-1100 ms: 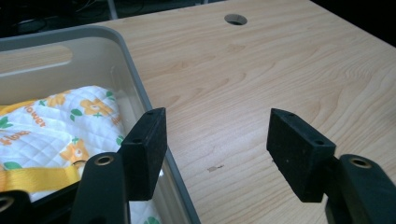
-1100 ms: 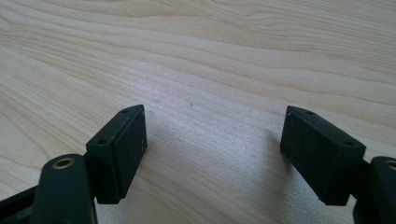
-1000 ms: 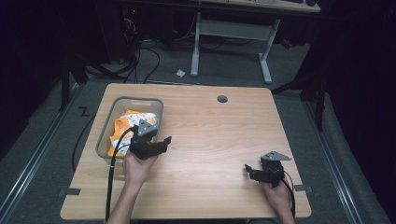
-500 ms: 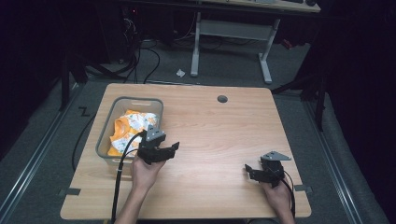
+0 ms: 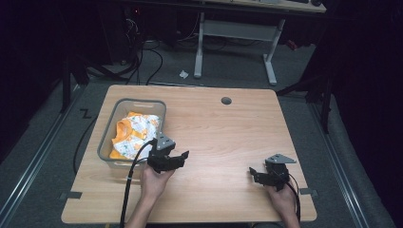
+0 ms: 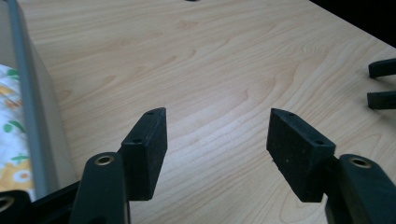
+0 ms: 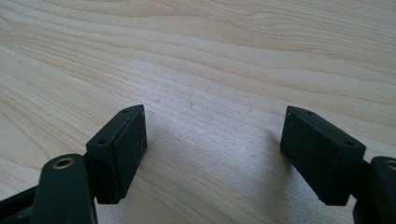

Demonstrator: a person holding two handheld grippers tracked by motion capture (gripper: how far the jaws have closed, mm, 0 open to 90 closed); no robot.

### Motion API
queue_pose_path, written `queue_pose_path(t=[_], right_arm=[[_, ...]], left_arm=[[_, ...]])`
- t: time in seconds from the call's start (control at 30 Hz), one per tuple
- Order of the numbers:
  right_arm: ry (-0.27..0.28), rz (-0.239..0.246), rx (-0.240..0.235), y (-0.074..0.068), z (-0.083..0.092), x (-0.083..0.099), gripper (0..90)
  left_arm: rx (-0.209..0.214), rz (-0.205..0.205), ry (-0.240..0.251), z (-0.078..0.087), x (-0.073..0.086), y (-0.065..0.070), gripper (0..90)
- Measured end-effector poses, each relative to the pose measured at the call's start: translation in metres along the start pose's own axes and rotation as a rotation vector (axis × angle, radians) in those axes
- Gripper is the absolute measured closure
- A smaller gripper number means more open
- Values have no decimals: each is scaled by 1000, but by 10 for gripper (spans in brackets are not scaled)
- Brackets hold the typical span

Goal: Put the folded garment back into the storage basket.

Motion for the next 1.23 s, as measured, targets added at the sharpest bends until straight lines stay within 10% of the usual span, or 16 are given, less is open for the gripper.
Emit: queue_pose_path(t=[0.43, 1.23], right_arm=[[1, 2, -1, 0, 0, 0, 232], [0, 1, 0, 0, 0, 0, 232]], left_arm=[[41, 5, -42, -20, 22, 15, 381], [-113, -59, -117, -51, 56, 16, 313]])
Point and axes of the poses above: each handheld gripper's, and its own axes: z roughly backward along the jaws, x roughly out of its underside, y roughly to its right, the point moved 3 cm from there along -z, roughly forward along the jaws, and after that the axes turned 4 degrees about -y, right-handed, at the moved point
